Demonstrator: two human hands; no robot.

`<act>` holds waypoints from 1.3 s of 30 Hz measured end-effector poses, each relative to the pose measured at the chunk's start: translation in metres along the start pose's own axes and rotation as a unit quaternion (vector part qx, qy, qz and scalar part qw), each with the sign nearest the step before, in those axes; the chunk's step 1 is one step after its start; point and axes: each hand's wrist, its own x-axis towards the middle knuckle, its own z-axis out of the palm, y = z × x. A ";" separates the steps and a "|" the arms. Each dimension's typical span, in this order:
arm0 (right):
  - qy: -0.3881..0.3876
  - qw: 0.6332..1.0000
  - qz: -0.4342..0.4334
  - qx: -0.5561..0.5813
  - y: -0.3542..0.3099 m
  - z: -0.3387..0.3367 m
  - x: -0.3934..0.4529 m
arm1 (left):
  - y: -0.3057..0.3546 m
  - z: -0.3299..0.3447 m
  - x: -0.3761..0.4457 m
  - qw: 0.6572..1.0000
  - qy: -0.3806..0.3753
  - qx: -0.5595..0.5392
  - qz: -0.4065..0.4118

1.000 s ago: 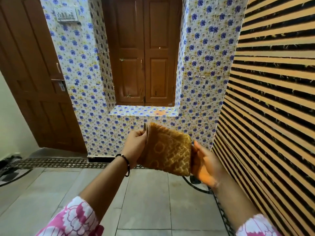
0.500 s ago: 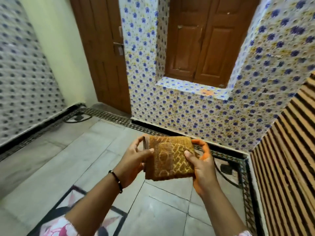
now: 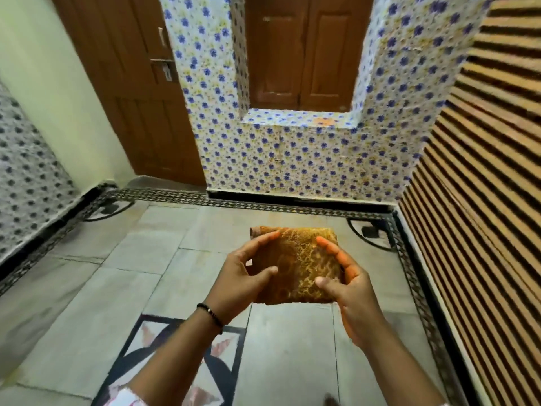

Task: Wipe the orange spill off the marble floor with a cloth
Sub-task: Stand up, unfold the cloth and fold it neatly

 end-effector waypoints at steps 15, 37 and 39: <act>0.330 0.944 0.013 0.010 0.027 -0.023 -0.312 | -0.003 0.102 -0.173 0.906 -0.423 0.008 0.024; 0.646 0.762 0.027 0.022 0.111 0.026 -0.831 | -0.001 0.242 -0.625 0.715 -0.697 -0.001 0.058; 0.662 0.748 0.030 0.031 0.113 0.026 -0.851 | -0.002 0.251 -0.645 0.708 -0.705 -0.001 0.039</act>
